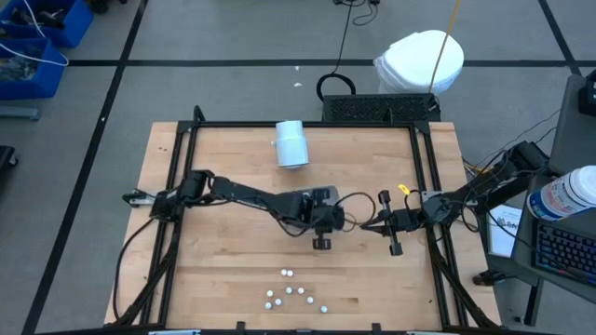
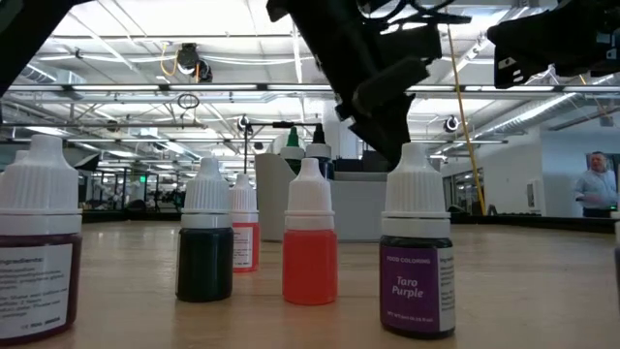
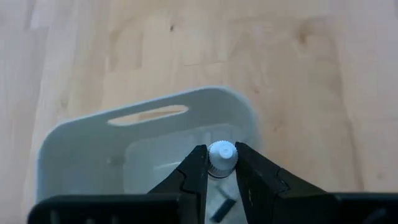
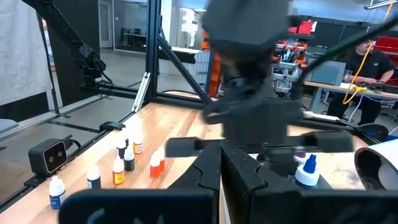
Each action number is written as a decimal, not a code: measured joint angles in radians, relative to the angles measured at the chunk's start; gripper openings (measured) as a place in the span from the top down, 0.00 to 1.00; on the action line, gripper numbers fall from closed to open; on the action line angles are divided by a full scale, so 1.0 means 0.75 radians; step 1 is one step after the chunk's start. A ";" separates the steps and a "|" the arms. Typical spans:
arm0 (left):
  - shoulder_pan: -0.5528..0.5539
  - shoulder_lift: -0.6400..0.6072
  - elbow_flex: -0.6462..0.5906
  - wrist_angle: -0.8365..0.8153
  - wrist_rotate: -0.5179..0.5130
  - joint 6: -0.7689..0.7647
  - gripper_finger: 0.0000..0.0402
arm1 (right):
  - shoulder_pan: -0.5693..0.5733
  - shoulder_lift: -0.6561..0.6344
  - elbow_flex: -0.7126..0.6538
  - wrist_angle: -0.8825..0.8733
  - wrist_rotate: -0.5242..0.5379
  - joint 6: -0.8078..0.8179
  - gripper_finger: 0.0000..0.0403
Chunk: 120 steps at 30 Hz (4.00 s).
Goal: Pick & Place food coloring
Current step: Put the red food coloring bottle into the gray bin, then put the blue food coloring bottle into the gray bin
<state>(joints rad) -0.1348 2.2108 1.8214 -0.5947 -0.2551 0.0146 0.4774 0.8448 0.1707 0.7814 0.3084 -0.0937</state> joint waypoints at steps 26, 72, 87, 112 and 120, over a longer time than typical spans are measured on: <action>0.077 0.007 -0.040 0.047 0.064 0.039 0.82 | 0.000 0.000 0.000 0.000 0.000 0.010 1.00; -0.571 -1.176 -0.828 -0.302 -0.367 -0.791 0.97 | 0.032 0.001 0.000 0.112 -0.229 -0.009 1.00; -0.331 -1.399 -2.173 1.703 -0.228 -0.335 0.99 | 0.091 0.023 0.181 -0.165 -0.028 -0.335 1.00; -0.252 -1.377 -2.250 2.024 -0.261 -0.129 0.98 | 0.323 1.248 1.681 -1.572 0.079 0.280 1.00; -0.230 -1.377 -2.250 2.107 -0.254 -0.052 0.98 | 0.372 1.426 1.744 -1.430 -0.050 0.359 0.90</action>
<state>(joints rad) -0.3077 1.1778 0.1337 0.9855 -0.4454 -0.0243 0.7564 1.9140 1.4788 -0.2910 0.2706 0.1759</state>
